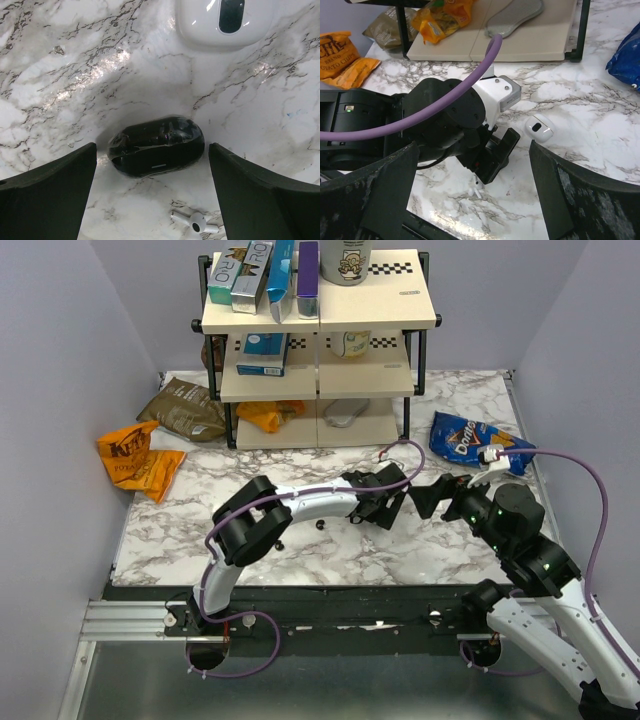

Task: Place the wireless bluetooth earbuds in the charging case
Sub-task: Pick up the charging case at the center of the board.

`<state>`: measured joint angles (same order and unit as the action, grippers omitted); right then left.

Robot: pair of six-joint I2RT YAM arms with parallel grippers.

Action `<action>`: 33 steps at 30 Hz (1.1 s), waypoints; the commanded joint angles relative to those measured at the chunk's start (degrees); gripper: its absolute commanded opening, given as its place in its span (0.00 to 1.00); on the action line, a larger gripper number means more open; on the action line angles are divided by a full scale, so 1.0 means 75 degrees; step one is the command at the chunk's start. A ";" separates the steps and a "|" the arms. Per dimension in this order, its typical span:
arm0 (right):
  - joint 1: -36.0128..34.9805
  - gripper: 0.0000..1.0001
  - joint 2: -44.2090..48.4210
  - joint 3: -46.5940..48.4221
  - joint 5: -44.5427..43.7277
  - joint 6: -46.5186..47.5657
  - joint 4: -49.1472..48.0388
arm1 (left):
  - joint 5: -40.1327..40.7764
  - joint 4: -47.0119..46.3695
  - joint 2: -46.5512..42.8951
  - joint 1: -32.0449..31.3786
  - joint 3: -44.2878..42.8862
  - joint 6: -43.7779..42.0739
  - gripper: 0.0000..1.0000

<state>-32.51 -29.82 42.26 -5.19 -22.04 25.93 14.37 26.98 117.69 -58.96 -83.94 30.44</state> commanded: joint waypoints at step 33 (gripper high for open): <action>0.0022 1.00 0.0297 0.0061 0.0235 0.0021 0.0351 | 0.0979 0.1160 0.0714 -0.0178 -0.0620 0.1883 0.85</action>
<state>-32.51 -28.32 42.26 -5.02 -22.02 26.72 20.62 33.26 120.66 -59.99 -88.73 43.66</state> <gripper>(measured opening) 0.998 0.886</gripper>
